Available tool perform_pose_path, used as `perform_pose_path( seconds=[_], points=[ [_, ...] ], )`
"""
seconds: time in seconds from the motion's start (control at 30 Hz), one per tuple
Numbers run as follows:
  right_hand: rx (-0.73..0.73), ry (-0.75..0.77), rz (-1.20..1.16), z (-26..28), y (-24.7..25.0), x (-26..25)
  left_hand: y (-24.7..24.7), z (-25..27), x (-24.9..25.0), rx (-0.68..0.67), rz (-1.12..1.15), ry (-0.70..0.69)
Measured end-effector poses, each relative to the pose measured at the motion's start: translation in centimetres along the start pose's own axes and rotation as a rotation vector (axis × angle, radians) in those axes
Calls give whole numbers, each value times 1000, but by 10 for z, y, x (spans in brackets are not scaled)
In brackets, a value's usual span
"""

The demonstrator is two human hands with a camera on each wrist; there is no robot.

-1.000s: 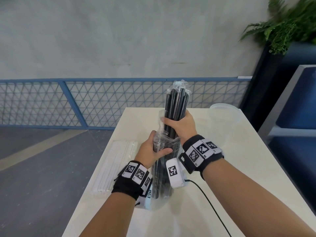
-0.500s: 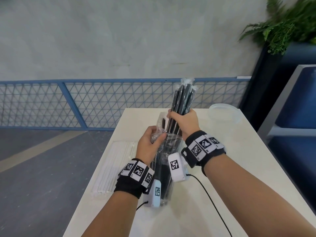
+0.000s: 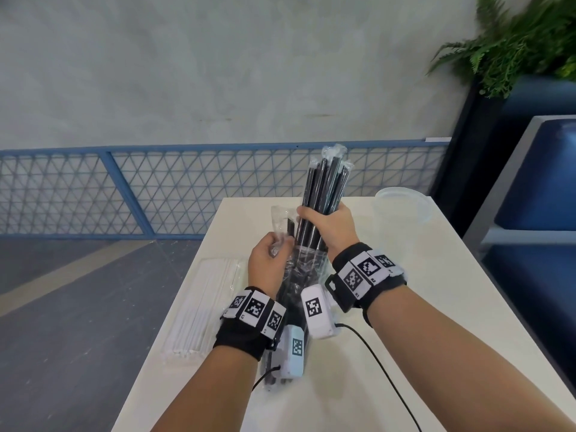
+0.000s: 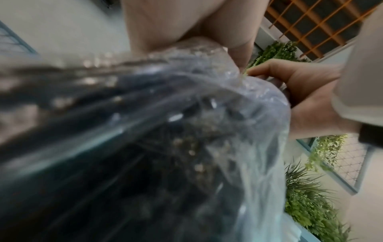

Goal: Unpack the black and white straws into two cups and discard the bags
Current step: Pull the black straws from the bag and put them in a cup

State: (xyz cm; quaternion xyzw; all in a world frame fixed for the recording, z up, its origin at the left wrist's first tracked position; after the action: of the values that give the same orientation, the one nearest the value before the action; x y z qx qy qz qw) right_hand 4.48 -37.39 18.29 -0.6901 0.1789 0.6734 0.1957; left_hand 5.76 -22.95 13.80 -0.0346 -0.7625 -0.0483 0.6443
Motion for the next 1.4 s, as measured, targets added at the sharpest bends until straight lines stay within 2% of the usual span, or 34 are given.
perform_pose_path(
  seconds=[0.23, 0.47, 0.53, 0.63, 0.7, 0.77, 0.97, 1.1, 1.23, 1.3, 1.4],
  points=[
    [59, -24, -170, -4, 12, -15, 7, 1, -6, 26, -28, 29],
    [198, -59, -346, -12, 25, -20, 14, -3, -8, 59, -43, 32],
    [228, -43, -368, -12, 29, -21, 10, -2, -10, -1, -46, 59],
    [250, -19, -374, -13, 33, -23, 0, 0, -19, -170, -22, 144],
    [246, -25, -371, -14, 34, -22, -3, 2, -22, -234, -115, 116],
    [248, -38, -390, -14, 35, -21, 2, -1, -24, -193, -205, 82],
    [330, -53, -466, -20, 53, -30, 13, -10, -28, -67, -255, 15],
    [380, -57, -365, -29, 69, -35, 27, -16, -34, 82, -240, 43],
    [398, -68, -374, -28, 80, -31, 32, -19, -34, 165, -222, 34],
    [399, -49, -433, -25, 84, -31, 34, -20, -32, 213, -206, 21],
    [411, 53, -371, -24, 90, -39, 33, -20, -26, 254, -175, -14]
  ],
)
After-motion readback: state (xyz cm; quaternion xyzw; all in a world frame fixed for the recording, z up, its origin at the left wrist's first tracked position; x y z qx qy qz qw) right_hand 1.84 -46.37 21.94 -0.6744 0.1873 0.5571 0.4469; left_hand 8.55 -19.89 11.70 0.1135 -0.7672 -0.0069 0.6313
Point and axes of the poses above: each hand's wrist, its own z-axis away from the middle knuckle, its own y-axis out of the back of the hand, x = y × z, the point moved 7 cm from there along -z, towards the middle knuckle, and after that the axes turned 4 degrees about z, right-handed, at the moved point
